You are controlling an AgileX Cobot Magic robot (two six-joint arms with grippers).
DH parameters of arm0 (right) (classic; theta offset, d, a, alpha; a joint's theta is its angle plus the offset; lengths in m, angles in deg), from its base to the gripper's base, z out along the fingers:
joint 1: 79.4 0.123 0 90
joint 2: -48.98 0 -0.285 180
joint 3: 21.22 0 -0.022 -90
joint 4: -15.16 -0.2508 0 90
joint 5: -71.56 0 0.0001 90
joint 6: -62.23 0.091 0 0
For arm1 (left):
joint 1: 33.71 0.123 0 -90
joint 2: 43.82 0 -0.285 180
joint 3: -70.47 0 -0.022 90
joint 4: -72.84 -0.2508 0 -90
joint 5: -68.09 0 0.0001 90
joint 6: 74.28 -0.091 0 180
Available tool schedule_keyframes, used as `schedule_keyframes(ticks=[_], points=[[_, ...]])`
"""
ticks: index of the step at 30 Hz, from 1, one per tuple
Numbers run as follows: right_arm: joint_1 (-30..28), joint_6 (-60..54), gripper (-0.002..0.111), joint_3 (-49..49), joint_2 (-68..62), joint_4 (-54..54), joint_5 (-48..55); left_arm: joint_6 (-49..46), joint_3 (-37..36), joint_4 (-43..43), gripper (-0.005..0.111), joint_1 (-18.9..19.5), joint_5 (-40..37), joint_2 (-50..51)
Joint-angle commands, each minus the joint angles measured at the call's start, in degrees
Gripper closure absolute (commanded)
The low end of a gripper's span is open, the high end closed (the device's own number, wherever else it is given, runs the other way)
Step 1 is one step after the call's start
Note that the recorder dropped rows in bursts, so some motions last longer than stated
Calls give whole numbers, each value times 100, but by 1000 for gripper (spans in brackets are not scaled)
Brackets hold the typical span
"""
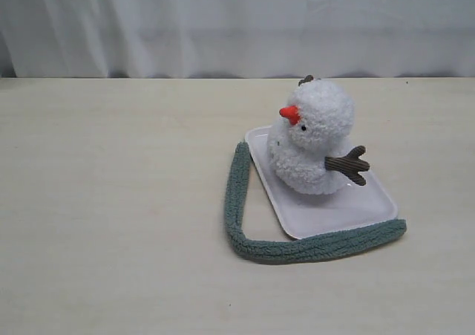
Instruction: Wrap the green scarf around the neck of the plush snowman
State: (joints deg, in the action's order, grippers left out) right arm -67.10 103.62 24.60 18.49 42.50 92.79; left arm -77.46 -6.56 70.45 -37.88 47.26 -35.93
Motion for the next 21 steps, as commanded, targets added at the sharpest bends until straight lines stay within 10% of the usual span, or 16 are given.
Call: schedule_keyframes(ticks=[1, 9, 21], points=[[537, -1116, 53, -1090, -1159, 78, 2064, 5, -18, 4, 107, 7, 53, -10], [734, -3258, 53, -2061, -2998, -1723, 3297, 5, -18, 4, 107, 7, 53, -10], [1937, -5217, 53, -1757, -5561, -3867, 1980, 5, -18, 4, 107, 7, 53, -10]])
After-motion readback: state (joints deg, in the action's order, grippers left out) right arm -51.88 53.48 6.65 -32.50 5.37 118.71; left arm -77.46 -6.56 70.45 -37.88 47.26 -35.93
